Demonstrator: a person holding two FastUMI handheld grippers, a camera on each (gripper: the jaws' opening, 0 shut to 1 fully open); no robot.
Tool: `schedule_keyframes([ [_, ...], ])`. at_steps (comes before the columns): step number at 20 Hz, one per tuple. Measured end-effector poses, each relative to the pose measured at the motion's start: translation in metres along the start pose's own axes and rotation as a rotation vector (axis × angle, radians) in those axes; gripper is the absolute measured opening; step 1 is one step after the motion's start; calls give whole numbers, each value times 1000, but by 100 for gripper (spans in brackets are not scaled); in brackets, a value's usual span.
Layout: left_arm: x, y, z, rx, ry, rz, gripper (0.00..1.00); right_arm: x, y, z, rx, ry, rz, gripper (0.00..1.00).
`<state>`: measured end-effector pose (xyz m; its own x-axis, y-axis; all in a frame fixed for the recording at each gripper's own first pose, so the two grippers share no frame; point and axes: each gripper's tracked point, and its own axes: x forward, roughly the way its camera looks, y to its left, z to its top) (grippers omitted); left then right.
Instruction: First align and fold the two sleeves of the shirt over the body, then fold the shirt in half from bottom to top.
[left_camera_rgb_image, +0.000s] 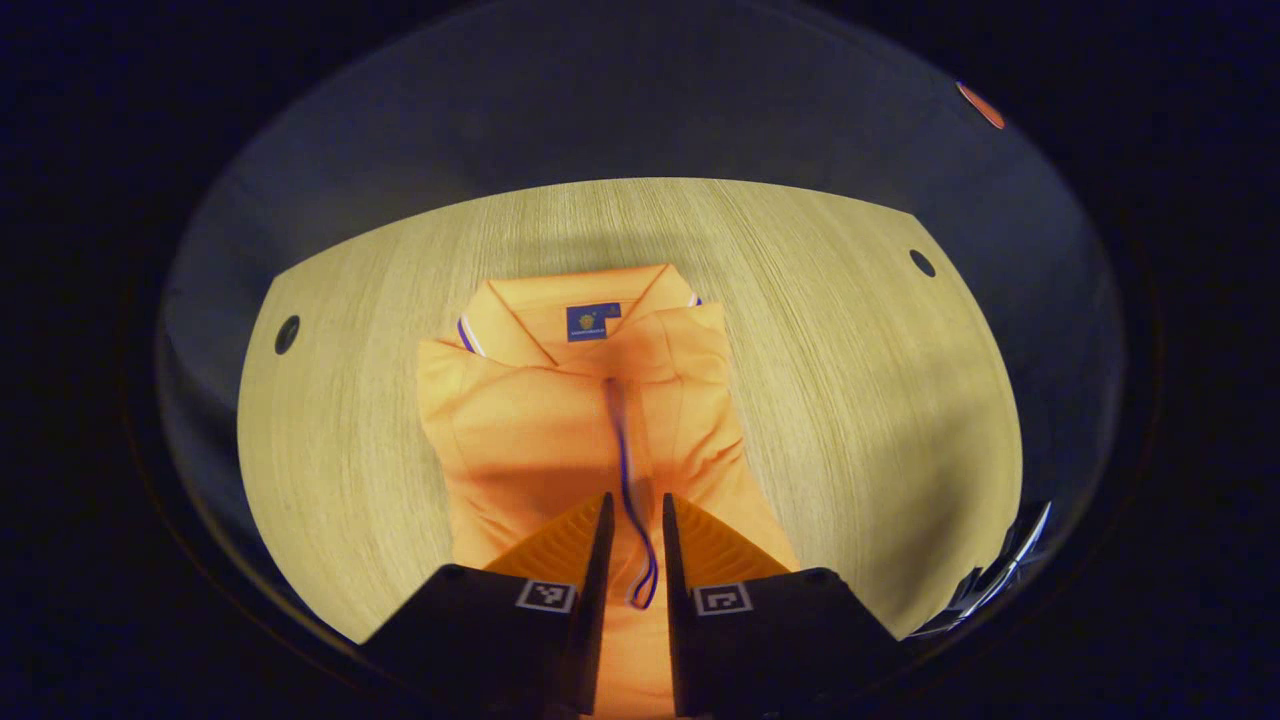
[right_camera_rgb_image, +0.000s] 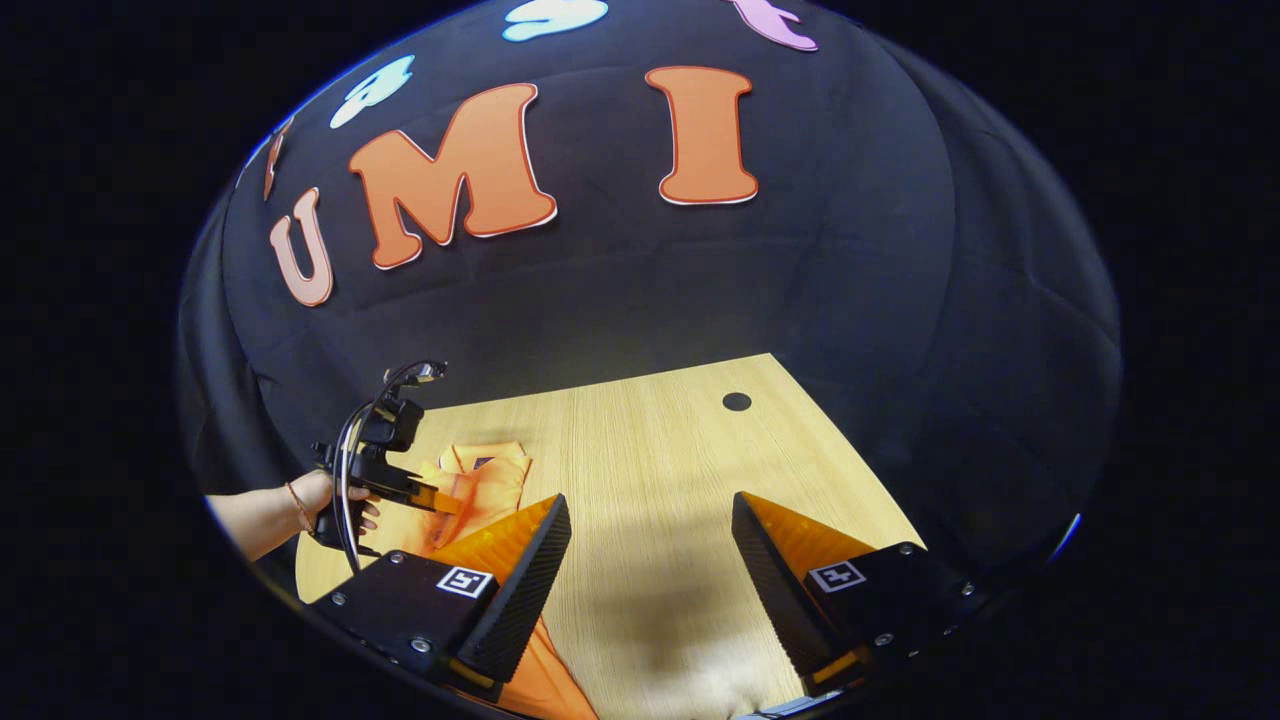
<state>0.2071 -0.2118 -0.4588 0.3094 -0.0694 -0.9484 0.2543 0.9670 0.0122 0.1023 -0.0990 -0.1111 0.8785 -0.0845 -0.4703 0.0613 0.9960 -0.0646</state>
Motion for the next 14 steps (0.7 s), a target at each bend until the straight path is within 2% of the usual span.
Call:
schedule_keyframes([
  [1, 1, -3, -2, -15, 0, -21, 30, 1, 2, -2, -5, 4, 3, 99],
  [2, -3, -7, -4, -22, 0, -42, 39, 1, 6, -3, -10, 9, 8, 99],
  [4, -11, 1, -4, -1, -20, -14, 100, 2, 13, -4, -20, 17, 23, 99],
  [6, -29, 16, -1, 45, -76, 37, 99, 4, 23, -7, -28, 26, 38, 99],
  [10, -68, 34, -9, 33, -160, 30, 99, 9, 52, -14, -32, 60, 97, 99],
  [14, -109, 59, -44, 14, -198, 21, 99, 17, 90, -30, -80, 106, 146, 99],
])
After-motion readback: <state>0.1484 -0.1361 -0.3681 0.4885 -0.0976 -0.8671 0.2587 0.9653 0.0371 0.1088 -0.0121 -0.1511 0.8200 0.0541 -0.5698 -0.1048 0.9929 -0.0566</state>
